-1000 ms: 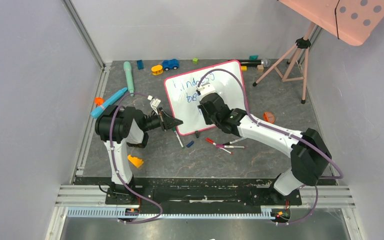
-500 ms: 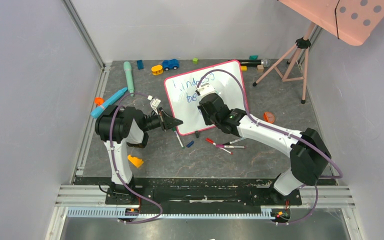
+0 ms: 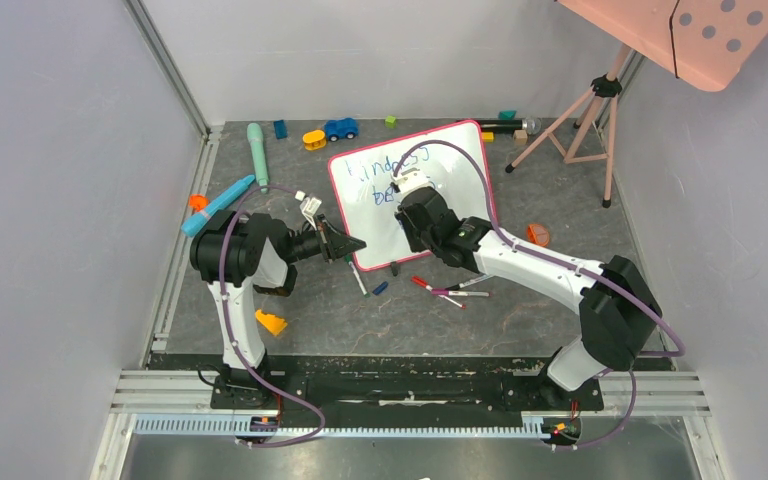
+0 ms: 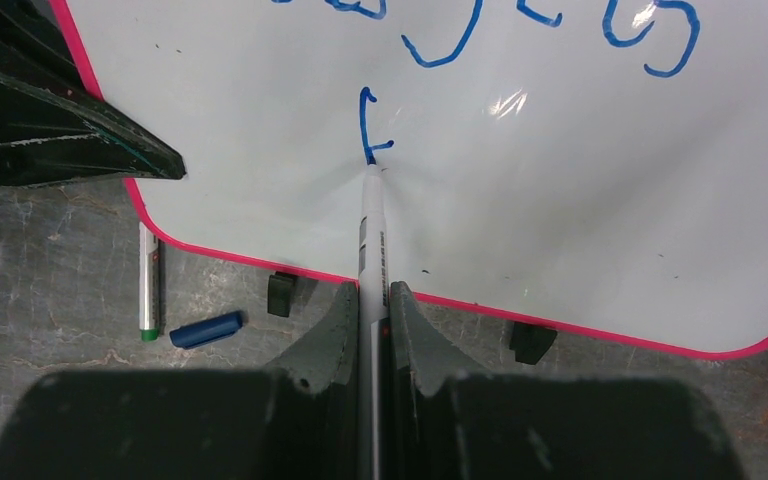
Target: Write a sentence on the whiteboard
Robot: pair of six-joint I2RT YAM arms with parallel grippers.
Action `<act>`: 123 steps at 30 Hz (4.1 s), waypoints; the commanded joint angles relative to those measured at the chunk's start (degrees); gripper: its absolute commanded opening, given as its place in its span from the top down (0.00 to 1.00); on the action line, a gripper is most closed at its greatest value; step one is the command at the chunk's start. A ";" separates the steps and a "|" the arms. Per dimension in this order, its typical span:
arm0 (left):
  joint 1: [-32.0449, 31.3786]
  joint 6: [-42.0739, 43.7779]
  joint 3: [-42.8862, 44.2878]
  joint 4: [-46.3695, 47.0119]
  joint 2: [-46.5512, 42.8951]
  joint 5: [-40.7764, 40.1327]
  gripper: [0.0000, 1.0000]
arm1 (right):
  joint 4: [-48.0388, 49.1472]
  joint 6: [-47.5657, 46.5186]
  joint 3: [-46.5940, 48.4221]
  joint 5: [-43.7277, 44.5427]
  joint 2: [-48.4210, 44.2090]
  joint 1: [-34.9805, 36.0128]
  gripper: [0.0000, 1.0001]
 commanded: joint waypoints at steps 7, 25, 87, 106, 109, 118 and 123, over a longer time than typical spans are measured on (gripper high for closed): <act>0.63 8.54 -0.18 1.57 2.58 -7.78 0.94 | -1.70 0.65 -0.17 2.80 -0.97 -1.16 1.00; 0.63 8.63 -0.12 1.57 2.61 -7.78 0.94 | -2.16 0.07 -0.21 3.14 -2.10 -1.09 1.00; 1.16 5.27 1.39 1.57 4.01 -8.45 0.94 | -2.74 -2.40 -6.17 -10.44 -16.99 -6.08 1.00; 1.21 8.64 3.40 1.57 4.28 -2.99 0.96 | 0.02 -2.73 -8.03 -10.92 -14.34 -6.09 1.00; 1.33 6.38 4.60 1.57 5.34 -2.76 0.96 | 0.12 -3.00 -7.74 -11.96 -13.21 -6.08 1.00; 1.55 5.04 3.43 1.58 5.15 -7.14 0.96 | 3.34 -4.22 -6.72 -10.67 -9.72 -6.00 1.00; 1.56 4.56 3.03 1.57 5.11 -8.20 0.97 | 4.19 -4.43 -5.80 -7.04 -9.94 -6.00 1.00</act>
